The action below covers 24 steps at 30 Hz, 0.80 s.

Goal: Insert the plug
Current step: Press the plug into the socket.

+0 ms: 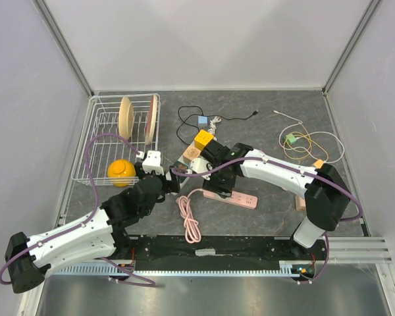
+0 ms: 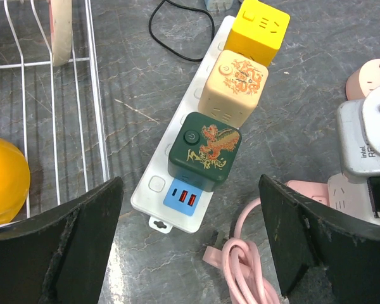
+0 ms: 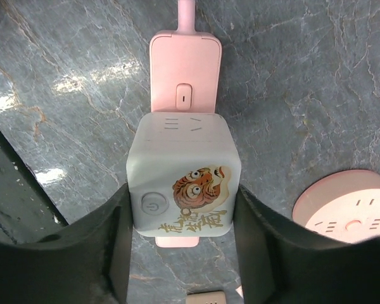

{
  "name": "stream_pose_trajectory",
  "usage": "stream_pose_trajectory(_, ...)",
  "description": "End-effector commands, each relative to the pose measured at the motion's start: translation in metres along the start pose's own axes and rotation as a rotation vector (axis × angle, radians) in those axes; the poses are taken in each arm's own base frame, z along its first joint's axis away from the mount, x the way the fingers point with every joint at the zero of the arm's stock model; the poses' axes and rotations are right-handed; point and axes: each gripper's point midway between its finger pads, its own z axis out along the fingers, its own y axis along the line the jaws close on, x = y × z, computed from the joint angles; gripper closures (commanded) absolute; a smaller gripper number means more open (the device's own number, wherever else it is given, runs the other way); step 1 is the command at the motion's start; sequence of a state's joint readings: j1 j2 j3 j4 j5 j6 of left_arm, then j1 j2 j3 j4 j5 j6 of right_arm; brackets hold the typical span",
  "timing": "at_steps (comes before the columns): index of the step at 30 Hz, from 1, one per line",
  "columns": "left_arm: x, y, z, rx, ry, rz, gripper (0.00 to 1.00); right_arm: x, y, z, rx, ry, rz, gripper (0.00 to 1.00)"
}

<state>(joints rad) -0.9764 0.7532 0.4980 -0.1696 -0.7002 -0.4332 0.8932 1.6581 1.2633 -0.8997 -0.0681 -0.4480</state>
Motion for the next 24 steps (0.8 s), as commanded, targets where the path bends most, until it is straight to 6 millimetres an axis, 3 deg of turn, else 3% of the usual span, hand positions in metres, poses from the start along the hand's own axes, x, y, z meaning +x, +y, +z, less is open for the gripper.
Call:
stream_pose_trajectory(1,-0.015,0.0,0.002,-0.02,-0.056,-0.069,0.06,0.008,0.002,0.005,0.01,0.044,-0.005,0.52)
stream_pose_trajectory(2,-0.016,-0.001,0.001,-0.017,-0.057,-0.073,0.06,0.011,0.003,0.006,0.006,0.049,-0.003,0.67)
stream_pose_trajectory(6,-0.014,0.0,0.001,-0.019,-0.055,-0.08,0.06,0.023,0.011,0.012,-0.017,0.073,0.002,1.0)
stream_pose_trajectory(24,-0.008,0.002,-0.002,-0.019,-0.033,-0.111,0.06,0.072,0.052,0.055,-0.165,0.169,0.072,1.0)
